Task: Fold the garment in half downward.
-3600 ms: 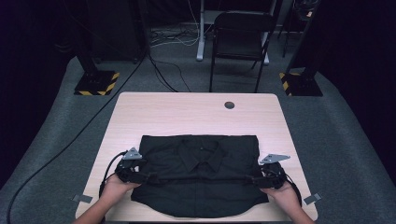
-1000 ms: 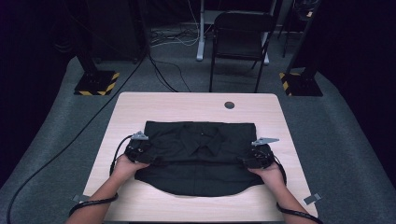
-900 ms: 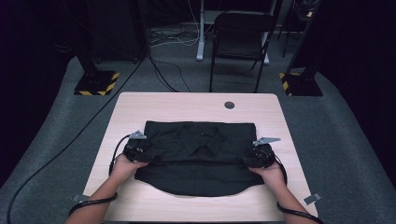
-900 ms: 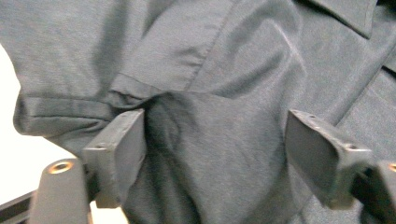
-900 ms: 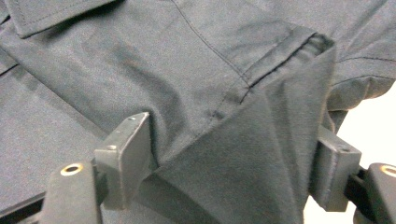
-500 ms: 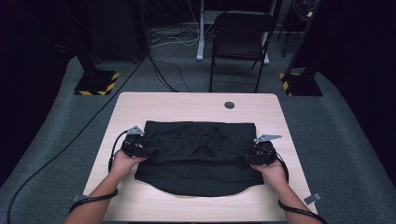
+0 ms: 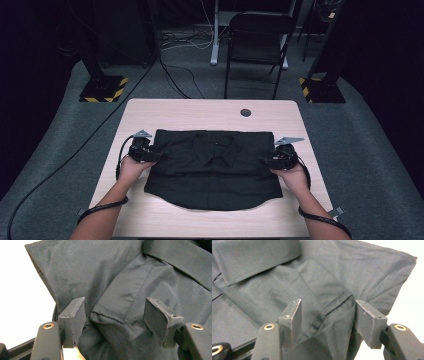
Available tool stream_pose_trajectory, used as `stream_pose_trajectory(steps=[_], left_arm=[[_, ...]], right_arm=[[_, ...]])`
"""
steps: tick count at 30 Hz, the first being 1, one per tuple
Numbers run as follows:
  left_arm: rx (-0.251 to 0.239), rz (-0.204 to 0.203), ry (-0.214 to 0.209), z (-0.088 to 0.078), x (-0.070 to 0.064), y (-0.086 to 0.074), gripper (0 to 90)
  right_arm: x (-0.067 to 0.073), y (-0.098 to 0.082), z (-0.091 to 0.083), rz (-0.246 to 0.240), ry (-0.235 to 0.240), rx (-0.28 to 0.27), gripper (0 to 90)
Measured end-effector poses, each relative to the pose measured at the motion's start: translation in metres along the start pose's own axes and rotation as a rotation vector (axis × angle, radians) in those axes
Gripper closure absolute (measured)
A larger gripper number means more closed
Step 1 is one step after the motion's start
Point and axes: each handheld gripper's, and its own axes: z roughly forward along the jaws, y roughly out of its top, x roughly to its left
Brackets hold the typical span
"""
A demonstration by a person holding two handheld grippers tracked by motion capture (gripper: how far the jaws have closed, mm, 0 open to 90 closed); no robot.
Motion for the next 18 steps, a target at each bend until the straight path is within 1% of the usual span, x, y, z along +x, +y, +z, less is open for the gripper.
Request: stream_pose_trajectory(steps=[3,5,8,11,12,14,16,18], left_arm=[[0.0,-0.017,-0.011,0.003,0.003,0.003,35.4],[0.002,-0.024,-0.014,0.004,0.004,0.004,35.7],[0.005,-0.035,-0.017,0.006,0.006,0.006,35.8],[0.003,-0.046,-0.024,0.006,0.008,0.007,36.8],[0.003,-0.05,-0.025,0.005,0.009,0.008,37.6],[0.004,-0.048,-0.03,0.005,0.01,0.008,40.5],[0.005,-0.057,-0.035,0.005,0.011,0.009,42.6],[0.015,-0.06,-0.044,0.006,0.011,0.01,47.6]], right_arm=[[-0.003,0.005,0.002,-0.001,0.001,-0.001,43.5],[-0.006,0.009,0.004,-0.004,0.004,0.004,47.4],[-0.009,0.013,0.005,-0.005,0.021,0.007,58.9],[-0.008,0.015,0.003,-0.021,0.032,0.004,72.4],[-0.008,0.015,0.001,-0.025,0.042,0.002,75.7],[-0.008,0.015,-0.002,-0.033,0.047,-0.002,81.5],[-0.007,0.015,-0.005,-0.045,0.05,-0.007,84.8],[-0.007,0.015,-0.007,-0.051,0.054,-0.008,85.3]])
